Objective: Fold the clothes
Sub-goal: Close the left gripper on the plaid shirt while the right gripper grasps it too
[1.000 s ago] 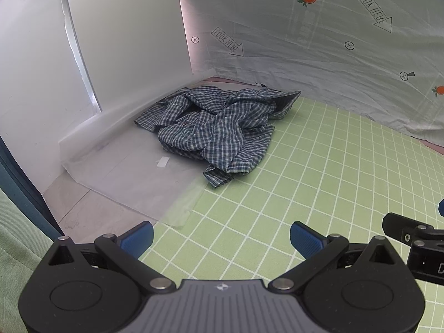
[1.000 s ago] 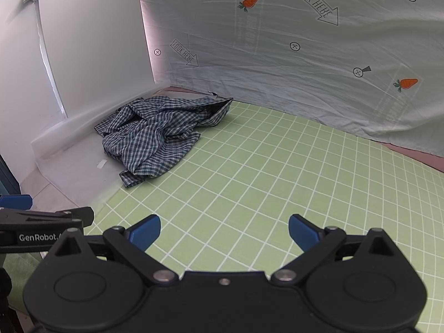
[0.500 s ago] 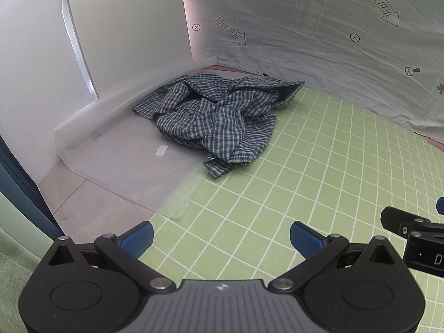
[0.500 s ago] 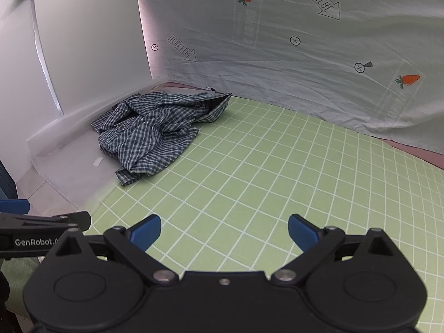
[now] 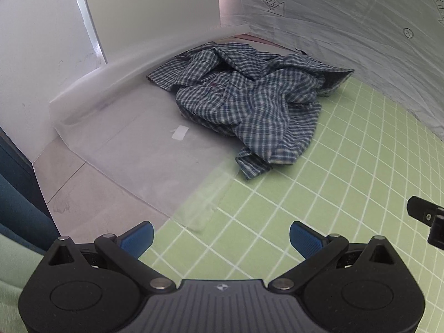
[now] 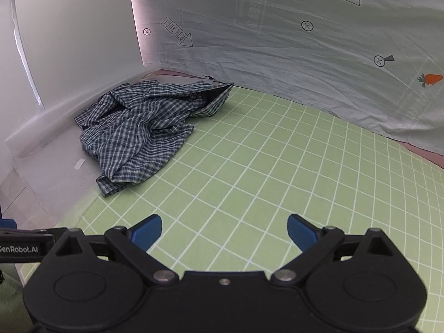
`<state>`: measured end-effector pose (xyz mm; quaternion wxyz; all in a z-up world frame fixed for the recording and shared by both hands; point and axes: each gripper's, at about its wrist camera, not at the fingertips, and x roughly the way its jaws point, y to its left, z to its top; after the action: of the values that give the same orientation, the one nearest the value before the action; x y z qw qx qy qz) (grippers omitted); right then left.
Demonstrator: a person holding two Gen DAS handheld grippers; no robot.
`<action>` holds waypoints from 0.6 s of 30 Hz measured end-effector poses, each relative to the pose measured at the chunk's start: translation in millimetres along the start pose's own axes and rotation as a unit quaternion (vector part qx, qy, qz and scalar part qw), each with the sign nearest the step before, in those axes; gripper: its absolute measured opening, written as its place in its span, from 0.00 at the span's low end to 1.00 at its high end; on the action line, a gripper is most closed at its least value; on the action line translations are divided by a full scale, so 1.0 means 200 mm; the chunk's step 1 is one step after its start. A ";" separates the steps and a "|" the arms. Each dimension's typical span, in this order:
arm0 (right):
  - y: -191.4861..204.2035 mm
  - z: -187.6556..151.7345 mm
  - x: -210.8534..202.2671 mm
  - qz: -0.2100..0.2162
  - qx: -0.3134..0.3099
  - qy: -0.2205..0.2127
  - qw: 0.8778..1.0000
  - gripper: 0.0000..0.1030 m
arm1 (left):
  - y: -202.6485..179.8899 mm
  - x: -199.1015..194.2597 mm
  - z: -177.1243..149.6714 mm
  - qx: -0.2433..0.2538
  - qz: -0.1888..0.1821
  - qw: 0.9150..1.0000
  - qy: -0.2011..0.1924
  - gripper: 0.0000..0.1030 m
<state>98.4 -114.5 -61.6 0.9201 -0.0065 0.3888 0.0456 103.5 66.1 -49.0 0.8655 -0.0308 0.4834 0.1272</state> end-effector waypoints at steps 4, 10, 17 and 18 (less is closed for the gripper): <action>0.01 0.14 0.20 -0.004 -0.002 0.006 1.000 0.94 | 0.05 0.15 0.17 -0.016 0.015 1.000 0.005 0.98; 0.09 0.36 0.52 0.006 -0.020 0.010 1.000 0.91 | 0.13 0.42 0.42 -0.056 0.022 0.998 0.021 0.86; 0.21 0.65 0.83 0.042 -0.009 0.009 0.999 0.88 | 0.20 0.67 0.62 -0.084 0.013 0.996 0.029 0.67; 0.23 0.69 0.87 0.052 0.000 0.011 0.999 0.88 | 0.20 0.70 0.64 -0.087 0.010 0.996 0.032 0.63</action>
<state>312.8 -49.4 -88.8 0.9124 0.0129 0.3983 0.0936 270.0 154.0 -97.2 0.8424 -0.1053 0.4980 0.1768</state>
